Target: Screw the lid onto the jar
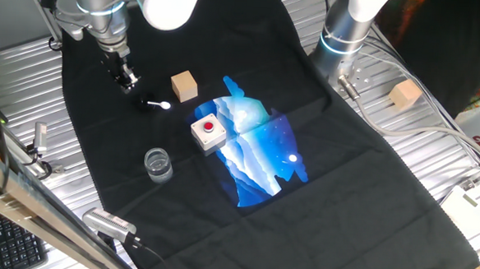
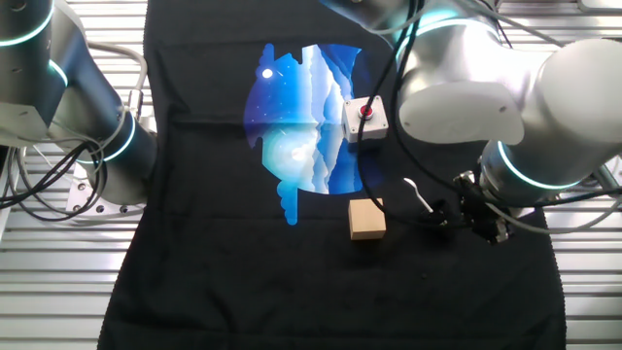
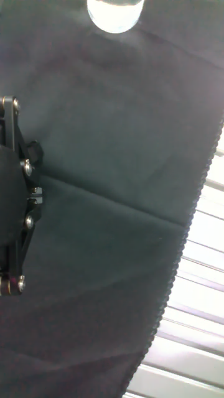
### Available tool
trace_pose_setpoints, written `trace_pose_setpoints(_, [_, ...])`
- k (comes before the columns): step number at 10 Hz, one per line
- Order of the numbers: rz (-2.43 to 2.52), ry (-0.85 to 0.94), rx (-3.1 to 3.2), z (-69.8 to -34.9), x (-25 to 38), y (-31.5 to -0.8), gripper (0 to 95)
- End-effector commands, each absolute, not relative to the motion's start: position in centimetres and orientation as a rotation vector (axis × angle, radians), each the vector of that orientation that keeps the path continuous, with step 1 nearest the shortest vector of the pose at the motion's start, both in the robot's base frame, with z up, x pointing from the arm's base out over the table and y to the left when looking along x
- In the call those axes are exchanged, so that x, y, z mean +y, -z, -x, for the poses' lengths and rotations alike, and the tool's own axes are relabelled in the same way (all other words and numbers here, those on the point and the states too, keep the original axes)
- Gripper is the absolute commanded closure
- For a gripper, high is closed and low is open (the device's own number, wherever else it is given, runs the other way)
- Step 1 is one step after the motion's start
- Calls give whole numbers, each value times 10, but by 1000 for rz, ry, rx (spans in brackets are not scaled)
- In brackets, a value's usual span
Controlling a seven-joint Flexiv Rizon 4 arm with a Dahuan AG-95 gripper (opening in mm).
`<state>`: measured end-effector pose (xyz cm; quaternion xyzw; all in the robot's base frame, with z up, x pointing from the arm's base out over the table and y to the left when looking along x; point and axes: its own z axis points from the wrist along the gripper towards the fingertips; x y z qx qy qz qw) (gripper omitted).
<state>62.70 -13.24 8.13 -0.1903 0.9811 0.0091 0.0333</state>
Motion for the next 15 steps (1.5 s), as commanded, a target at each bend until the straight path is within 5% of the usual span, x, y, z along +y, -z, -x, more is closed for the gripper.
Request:
trace_pose_setpoints(1, [668, -39, 3000, -626, -132, -81, 950])
trace_pose_setpoints(15, [1883, -49, 2383, -627, -132, -79, 950])
